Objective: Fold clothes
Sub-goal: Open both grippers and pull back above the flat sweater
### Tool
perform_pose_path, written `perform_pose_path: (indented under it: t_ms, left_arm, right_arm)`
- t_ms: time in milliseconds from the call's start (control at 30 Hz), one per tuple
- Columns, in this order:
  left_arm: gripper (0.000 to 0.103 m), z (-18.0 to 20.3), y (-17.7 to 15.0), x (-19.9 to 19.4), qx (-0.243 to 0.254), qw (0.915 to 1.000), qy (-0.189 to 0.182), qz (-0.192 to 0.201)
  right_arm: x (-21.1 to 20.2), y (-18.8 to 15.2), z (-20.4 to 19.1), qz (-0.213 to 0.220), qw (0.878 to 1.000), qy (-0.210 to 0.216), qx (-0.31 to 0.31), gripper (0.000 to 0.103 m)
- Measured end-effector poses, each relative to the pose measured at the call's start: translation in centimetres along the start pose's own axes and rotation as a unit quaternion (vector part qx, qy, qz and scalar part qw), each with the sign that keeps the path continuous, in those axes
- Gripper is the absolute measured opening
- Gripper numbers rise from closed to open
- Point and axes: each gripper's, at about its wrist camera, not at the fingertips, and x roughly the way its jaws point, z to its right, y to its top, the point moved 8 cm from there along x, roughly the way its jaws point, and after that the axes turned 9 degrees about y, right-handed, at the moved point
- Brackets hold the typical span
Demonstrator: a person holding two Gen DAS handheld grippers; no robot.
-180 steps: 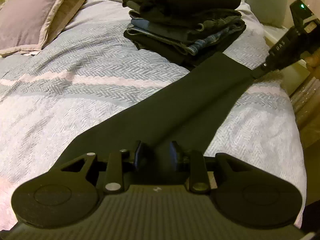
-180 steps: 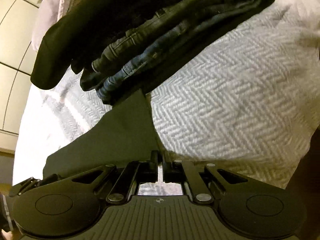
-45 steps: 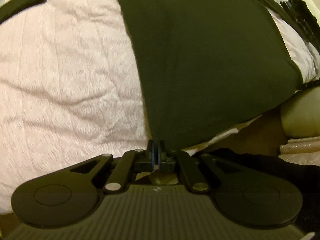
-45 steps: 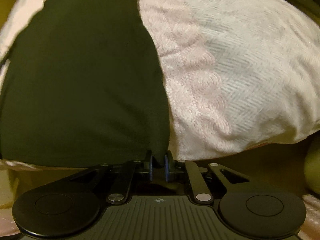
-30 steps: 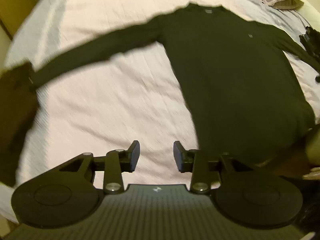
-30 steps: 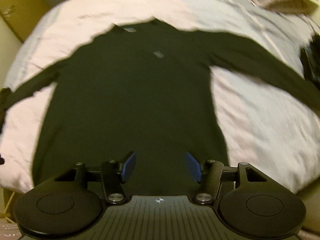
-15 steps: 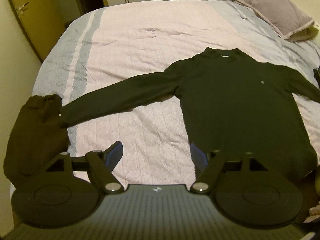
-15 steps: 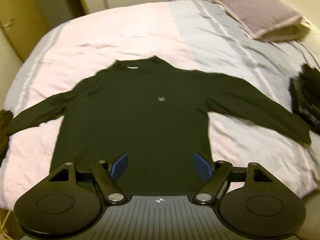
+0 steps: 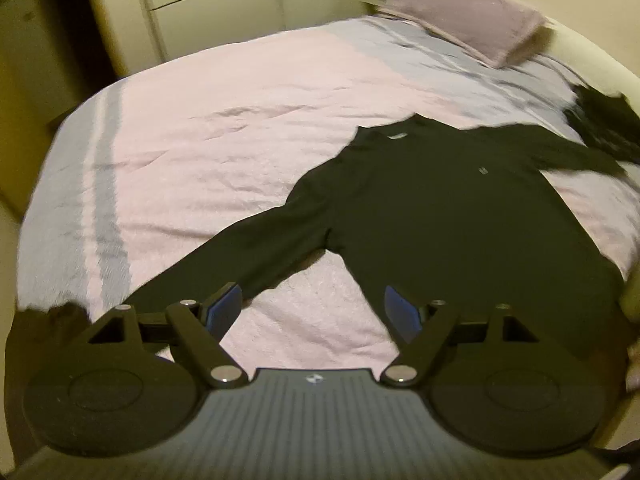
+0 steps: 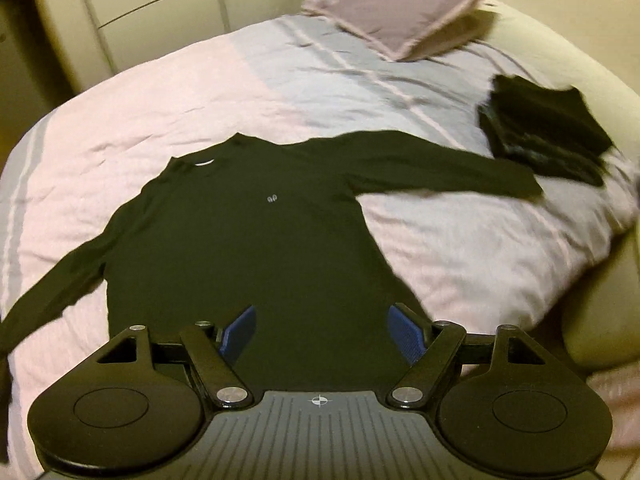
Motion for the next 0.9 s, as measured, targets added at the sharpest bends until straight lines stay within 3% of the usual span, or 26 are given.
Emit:
perform_pose_path:
  t_ms: [167, 433, 600, 900]
  left_arm:
    - [0.076, -4.6, -1.9, 0.5, 0.051, 0.9983, -0.028, -0.002]
    - [0.076, -7.8, -5.1, 0.5, 0.061, 0.9972, -0.037, -0.020]
    - [0.076, -6.9, -5.3, -1.0, 0.070, 0.9964, -0.046, -0.010]
    - [0.076, -5.1, -7.4, -4.4, 0.078, 0.9964, -0.032, 0.001]
  right_arm:
    - [-1.4, -5.5, -6.0, -0.011, 0.999, -0.016, 0.047, 0.077]
    - [-3.9, -9.0, -10.9, -0.012, 0.998, -0.034, 0.051, 0.077]
    - [-5.5, -11.0, -13.4, -0.011, 0.998, -0.044, 0.051, 0.077]
    - [-6.8, -14.7, -12.9, -0.019, 0.999, -0.030, 0.037, 0.077]
